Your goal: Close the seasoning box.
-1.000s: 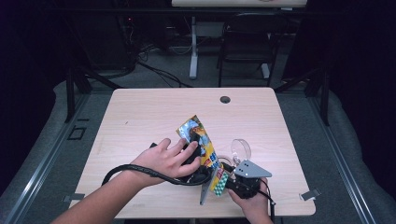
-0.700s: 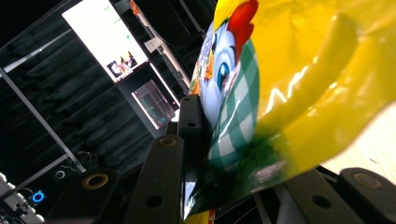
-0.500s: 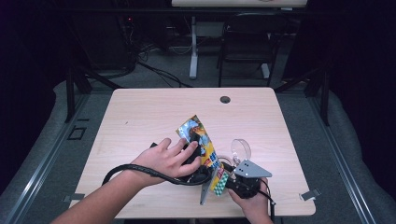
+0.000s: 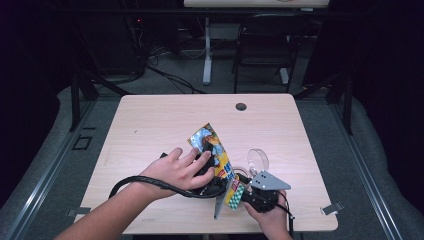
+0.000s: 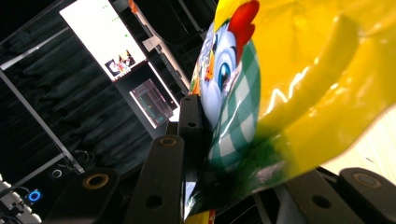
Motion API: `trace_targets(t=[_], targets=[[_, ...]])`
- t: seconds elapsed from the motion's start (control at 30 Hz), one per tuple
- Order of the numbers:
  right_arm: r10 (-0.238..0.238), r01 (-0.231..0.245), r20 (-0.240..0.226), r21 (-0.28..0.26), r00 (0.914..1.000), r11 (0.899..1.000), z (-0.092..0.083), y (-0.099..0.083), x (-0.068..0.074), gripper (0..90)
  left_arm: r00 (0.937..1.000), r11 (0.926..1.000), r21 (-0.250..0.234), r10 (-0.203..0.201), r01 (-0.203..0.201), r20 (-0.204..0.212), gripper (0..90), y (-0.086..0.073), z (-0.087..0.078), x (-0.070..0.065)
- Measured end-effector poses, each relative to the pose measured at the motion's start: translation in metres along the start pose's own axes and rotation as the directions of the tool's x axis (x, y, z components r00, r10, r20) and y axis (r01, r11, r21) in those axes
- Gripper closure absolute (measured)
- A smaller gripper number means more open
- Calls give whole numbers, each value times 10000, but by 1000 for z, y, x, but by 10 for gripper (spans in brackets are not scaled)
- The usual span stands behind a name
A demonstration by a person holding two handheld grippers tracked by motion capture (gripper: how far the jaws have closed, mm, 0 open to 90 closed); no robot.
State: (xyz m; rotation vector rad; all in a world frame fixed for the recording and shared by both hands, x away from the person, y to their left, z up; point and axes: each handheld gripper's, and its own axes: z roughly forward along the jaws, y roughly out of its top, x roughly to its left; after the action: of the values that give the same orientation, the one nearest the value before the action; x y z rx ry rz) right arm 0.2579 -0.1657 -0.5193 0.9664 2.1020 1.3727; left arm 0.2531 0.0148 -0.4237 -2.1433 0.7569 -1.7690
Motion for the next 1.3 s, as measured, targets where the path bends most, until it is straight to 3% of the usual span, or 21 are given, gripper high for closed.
trace_targets(t=[0.17, 0.23, 0.5, 0.6, 0.7, 0.87, 0.9, 0.97, 1.23, 1.3], targets=[[2, -2, -7, -39, 10000, 10000, 0, 0, 0, 712, 10000, 10000, 22, -3, 3, 0, 781, 0, 0, 0], [31, -31, -2, -59, 10000, 10000, 0, 1, 0, 712, 9997, 9998, -15, -215, 215, 74, 782, -1, 0, -1], [20, -20, 24, -39, 10000, 10000, -1, 1, 0, 713, 9998, 10000, 40, -92, 91, 177, 782, -2, 0, 1], [-3, 3, 83, -41, 10000, 10000, -1, 1, 0, 713, 9988, 9991, -81, -419, 421, 252, 784, -2, 1, -1], [6, -5, 121, -39, 9999, 10000, 0, 1, 0, 713, 9992, 9997, 52, -256, 254, 293, 786, -2, 1, -2], [-62, 62, 154, 24, 9999, 10000, 0, 1, 1, 712, 9984, 9992, 52, -404, 403, 391, 787, -3, 1, -4], [-54, 54, 165, 8, 9998, 10000, 0, 2, 1, 712, 9988, 9996, 130, -266, 261, 421, 788, -3, 1, -3], [-72, 72, 185, 21, 9998, 10000, 0, 2, 1, 712, 9975, 9987, 110, -499, 494, 497, 788, -4, 1, -6], [-100, 99, 203, 56, 9997, 9999, 1, 1, 1, 713, 9967, 9985, 139, -533, 526, 611, 793, -5, 0, -10], [-99, 99, 186, 29, 9998, 9999, 1, 1, 2, 713, 9956, 9974, 89, -715, 711, 600, 793, -6, 0, -11]])
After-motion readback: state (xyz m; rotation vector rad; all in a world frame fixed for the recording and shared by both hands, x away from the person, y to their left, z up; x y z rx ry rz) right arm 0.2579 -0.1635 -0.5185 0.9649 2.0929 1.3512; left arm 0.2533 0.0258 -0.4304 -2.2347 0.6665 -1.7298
